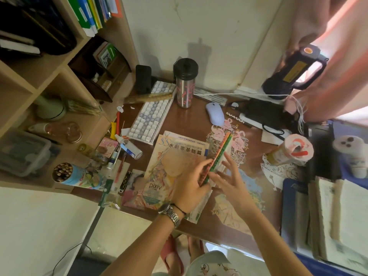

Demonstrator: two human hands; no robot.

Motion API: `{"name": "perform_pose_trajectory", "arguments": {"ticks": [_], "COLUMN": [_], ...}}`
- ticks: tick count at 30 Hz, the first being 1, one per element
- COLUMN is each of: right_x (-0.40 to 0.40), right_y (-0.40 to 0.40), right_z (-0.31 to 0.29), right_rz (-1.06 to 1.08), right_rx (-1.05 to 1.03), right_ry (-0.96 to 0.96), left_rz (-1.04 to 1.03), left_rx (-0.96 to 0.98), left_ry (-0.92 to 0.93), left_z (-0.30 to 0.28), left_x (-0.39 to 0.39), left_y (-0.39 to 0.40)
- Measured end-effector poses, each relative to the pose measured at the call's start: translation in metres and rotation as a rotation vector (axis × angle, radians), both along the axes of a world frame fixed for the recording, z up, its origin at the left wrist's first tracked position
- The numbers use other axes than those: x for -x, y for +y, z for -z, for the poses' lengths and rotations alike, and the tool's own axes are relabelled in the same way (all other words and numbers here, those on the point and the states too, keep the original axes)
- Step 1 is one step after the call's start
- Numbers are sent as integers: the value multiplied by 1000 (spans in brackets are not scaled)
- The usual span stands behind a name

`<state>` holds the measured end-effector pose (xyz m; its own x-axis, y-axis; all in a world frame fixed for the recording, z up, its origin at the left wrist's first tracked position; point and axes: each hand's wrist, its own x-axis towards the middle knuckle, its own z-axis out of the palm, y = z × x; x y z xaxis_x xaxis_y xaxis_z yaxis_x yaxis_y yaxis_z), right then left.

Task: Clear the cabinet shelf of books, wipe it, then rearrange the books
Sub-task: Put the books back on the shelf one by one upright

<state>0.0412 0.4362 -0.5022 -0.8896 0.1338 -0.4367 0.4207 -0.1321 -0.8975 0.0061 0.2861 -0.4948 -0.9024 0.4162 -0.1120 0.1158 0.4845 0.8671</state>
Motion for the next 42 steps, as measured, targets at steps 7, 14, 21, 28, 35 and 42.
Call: {"name": "perform_pose_trajectory", "arguments": {"ticks": [7,14,21,28,35,42], "right_x": [-14,-23,-26,-16,-16,-33], "right_y": [12,14,14,6,-3,10], "right_z": [-9,-12,-19,-30,-33,-34], "right_rz": [20,26,-2,-36,46,94], "right_rx": [29,-78,-222,-456,-544,-413], "right_ry": [-25,-3,-15,-72,-77,-1], "left_rz": [110,194,221,214,223,237], "left_rx": [-54,-131,-113,-53,-66,-72], "left_ry": [-260,-444,-517,-559,-576,-616], "left_z": [-3,2,0,-3,-2,-1], "left_x": [-5,-12,-23,-25,-31,-39], "left_y": [6,8,10,-3,-10,-10]}}
